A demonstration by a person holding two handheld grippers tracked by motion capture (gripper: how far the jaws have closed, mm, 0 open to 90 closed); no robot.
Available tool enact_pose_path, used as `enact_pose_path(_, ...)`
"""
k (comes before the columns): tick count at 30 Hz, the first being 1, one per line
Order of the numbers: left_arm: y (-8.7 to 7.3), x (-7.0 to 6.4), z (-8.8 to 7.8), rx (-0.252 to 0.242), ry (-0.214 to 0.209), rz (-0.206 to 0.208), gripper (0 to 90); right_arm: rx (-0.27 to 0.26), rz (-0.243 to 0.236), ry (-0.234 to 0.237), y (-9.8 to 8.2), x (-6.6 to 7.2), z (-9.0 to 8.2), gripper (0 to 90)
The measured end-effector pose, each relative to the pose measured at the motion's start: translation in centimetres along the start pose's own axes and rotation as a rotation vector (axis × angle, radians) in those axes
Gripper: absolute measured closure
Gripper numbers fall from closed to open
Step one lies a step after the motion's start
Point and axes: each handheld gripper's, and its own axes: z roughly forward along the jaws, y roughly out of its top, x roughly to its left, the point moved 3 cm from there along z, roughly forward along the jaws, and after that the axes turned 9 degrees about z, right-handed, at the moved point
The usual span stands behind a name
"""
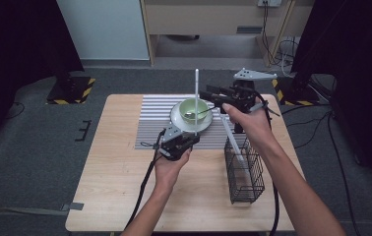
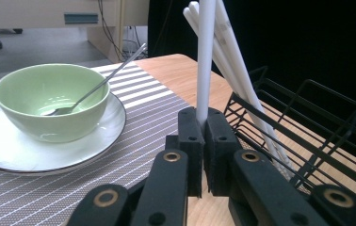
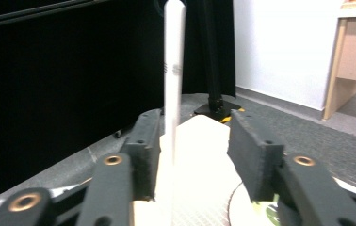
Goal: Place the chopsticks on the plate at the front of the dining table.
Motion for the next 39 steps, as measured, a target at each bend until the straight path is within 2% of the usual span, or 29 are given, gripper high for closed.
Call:
enact_pose_path(2, 0.1, 0.2, -0.2, -0.004, 0.013, 0.0, 86.5, 0.0, -0.017, -0.039, -0.1, -0.4, -0.6, 44.4)
enact_pose_path(3, 0.1, 0.2, -0.2, -0.004, 0.013, 0.0, 86.5, 0.0, -0.017, -0.039, -0.1, -0.4, -0.6, 44.4)
enact_pose_path(4, 0.2, 0.4, -0.3, -0.004, 0.022, -0.001, 86.5, -0.006, -0.015, -0.054, -0.2, -0.8, -1.1, 39.8)
enact_pose_path(8, 0.3, 0.6, -0.3, -0.004, 0.034, -0.005, 86.5, -0.006, -0.029, -0.089, -0.2, -1.4, -1.9, 35.2)
enact_pose_path(11, 0.4, 0.8, -0.3, 0.003, 0.049, 0.001, 86.5, -0.006, -0.043, -0.148, -0.3, -2.6, -2.9, 29.6)
enact_pose_path(13, 0.5, 1.0, -0.3, 0.012, 0.064, 0.014, 86.5, -0.005, -0.048, -0.163, -0.4, -3.0, -3.3, 28.4)
enact_pose_path(14, 0.5, 1.2, -0.3, 0.015, 0.069, 0.017, 86.5, -0.009, -0.048, -0.19, -0.6, -3.8, -4.0, 26.3)
enact_pose_path(15, 0.6, 1.3, -0.3, 0.015, 0.071, 0.013, 86.5, -0.009, -0.048, -0.19, -0.6, -3.8, -4.0, 26.3)
enact_pose_path(16, 0.7, 1.4, -0.2, 0.017, 0.07, 0.012, 86.5, -0.009, -0.041, -0.213, -0.8, -4.6, -4.7, 25.1)
enact_pose_path(17, 0.7, 1.4, -0.2, 0.017, 0.07, 0.012, 86.5, -0.009, -0.041, -0.213, -0.8, -4.6, -4.7, 25.1)
enact_pose_path(20, 0.9, 1.6, 0.2, 0.024, 0.066, 0.019, 86.5, -0.014, -0.031, -0.247, -1.4, -6.1, -6.2, 24.3)
enact_pose_path(25, 1.0, 1.8, 0.6, 0.03, 0.065, 0.021, 86.5, -0.023, -0.018, -0.284, -1.9, -7.5, -7.9, 23.5)
enact_pose_path(26, 0.9, 1.9, 0.7, 0.03, 0.072, 0.015, 86.5, -0.031, -0.011, -0.305, -2.2, -8.2, -8.8, 23.2)
enact_pose_path(28, 0.9, 1.9, 0.8, 0.028, 0.072, 0.015, 86.5, -0.037, -0.009, -0.316, -2.4, -8.6, -9.2, 23.3)
enact_pose_path(32, 0.8, 2.4, 0.9, 0.028, 0.092, 0.009, 86.5, -0.051, 0.019, -0.375, -3.6, -10.3, -11.0, 22.4)
enact_pose_path(39, 0.6, 4.0, 0.5, 0.024, 0.123, -0.004, 86.5, -0.054, 0.045, -0.43, -5.4, -12.0, -12.9, 21.2)
